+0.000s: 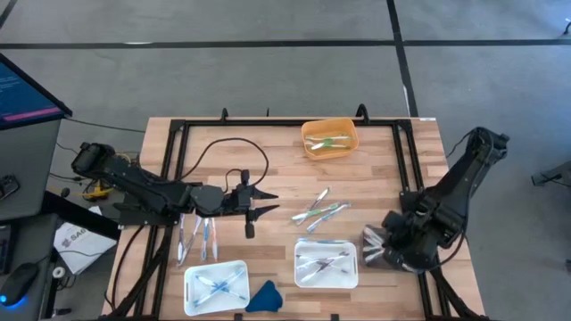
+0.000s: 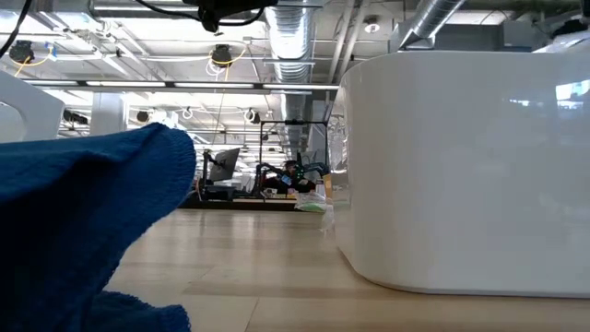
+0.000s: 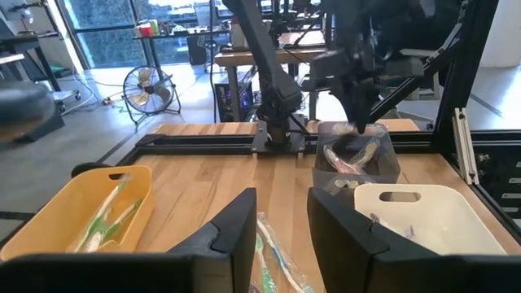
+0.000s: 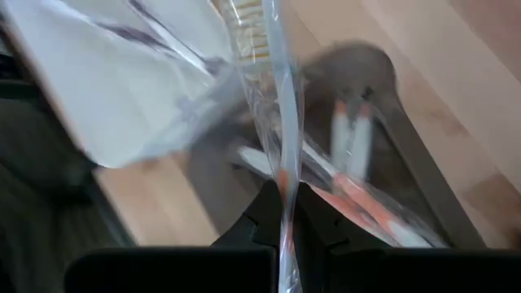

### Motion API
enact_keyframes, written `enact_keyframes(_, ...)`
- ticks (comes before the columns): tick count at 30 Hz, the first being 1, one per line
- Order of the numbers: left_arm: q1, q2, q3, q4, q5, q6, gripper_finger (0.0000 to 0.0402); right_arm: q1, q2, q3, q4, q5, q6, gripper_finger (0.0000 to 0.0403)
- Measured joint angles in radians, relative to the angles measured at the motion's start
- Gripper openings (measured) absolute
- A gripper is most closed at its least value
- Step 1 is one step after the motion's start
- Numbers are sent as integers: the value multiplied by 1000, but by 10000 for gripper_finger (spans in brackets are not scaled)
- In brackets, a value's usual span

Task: Pick & Place Toothbrushes
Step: Put the orange toothbrush into the black bin

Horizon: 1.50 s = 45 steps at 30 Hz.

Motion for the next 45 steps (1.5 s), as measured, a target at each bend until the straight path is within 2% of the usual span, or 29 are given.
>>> enact_keyframes(9,-1,0,0,-1,0,0,104,2,136,0,-99,-140,30,5)
enact_keyframes(18,-1,0,0,-5,0,0,104,1,168,-1,-76,-149,0,5)
enact_keyframes(28,0,0,0,-9,4,0,104,-25,167,-95,19,-173,24,5)
enact_keyframes(36,0,0,0,-10,4,0,104,-47,167,-104,33,-176,-27,5)
enact_keyframes(42,0,0,0,-12,4,0,104,-46,167,-104,30,-176,-30,27)
enact_keyframes(45,0,0,0,-12,3,0,104,-46,167,-104,32,-176,-30,26)
